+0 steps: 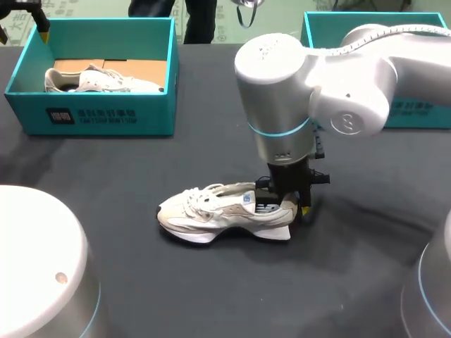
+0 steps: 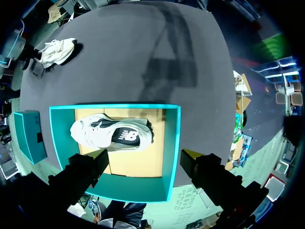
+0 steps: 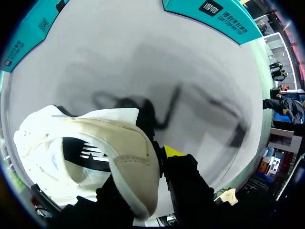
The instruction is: Take the shoe out of the shoebox, open the shoe tongue, remove and reinsert the insole, then place the shoe into the shoebox
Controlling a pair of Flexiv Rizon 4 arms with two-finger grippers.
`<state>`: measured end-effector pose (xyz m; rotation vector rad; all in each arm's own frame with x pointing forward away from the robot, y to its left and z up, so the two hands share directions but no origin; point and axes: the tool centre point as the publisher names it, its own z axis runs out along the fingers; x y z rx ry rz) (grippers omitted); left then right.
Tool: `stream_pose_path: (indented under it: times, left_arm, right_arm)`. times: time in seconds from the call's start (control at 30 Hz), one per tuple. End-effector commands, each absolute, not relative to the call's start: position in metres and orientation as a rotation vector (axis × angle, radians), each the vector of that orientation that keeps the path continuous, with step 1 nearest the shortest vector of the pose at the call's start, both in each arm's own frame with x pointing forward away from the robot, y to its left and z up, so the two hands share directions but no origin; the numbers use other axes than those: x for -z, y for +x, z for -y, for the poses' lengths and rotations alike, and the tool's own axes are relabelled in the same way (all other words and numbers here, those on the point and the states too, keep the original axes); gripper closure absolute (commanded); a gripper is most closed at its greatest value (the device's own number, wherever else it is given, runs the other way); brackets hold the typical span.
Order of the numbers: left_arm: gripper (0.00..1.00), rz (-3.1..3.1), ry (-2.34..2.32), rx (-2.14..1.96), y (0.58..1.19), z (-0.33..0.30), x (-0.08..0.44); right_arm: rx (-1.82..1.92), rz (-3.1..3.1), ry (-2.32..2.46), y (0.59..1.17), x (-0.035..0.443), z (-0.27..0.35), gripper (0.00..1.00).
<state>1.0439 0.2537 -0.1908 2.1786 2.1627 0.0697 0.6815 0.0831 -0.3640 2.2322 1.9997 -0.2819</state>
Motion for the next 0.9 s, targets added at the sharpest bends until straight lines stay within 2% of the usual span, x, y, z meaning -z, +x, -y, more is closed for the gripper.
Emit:
stream_pose_path:
  times: [0.03,0.47,0.57,0.8,0.9]
  left_arm:
    - [0.0,-2.162,2.179,-0.074,1.043,-0.254,0.191]
    - [0.0,-2.162,2.179,-0.074,1.043,-0.254,0.191]
    - [0.0,-2.162,2.179,-0.074,1.043,-0.254,0.191]
    - [0.0,-2.162,2.179,-0.074,1.043,-0.254,0.191]
    - [0.0,-2.162,2.179,-0.074,1.043,-0.254,0.191]
  right_arm:
    - [0.297,-1.989,2.235,0.684,0.37,-0.091,1.0]
    - [0.319,-2.012,2.241,0.688,0.382,-0.094,1.0]
    - [0.318,-2.013,2.251,0.688,0.383,-0.093,0.89]
    - [0.323,-2.02,2.255,0.688,0.387,-0.092,0.98]
    - [0.324,-2.024,2.258,0.688,0.388,-0.092,0.93]
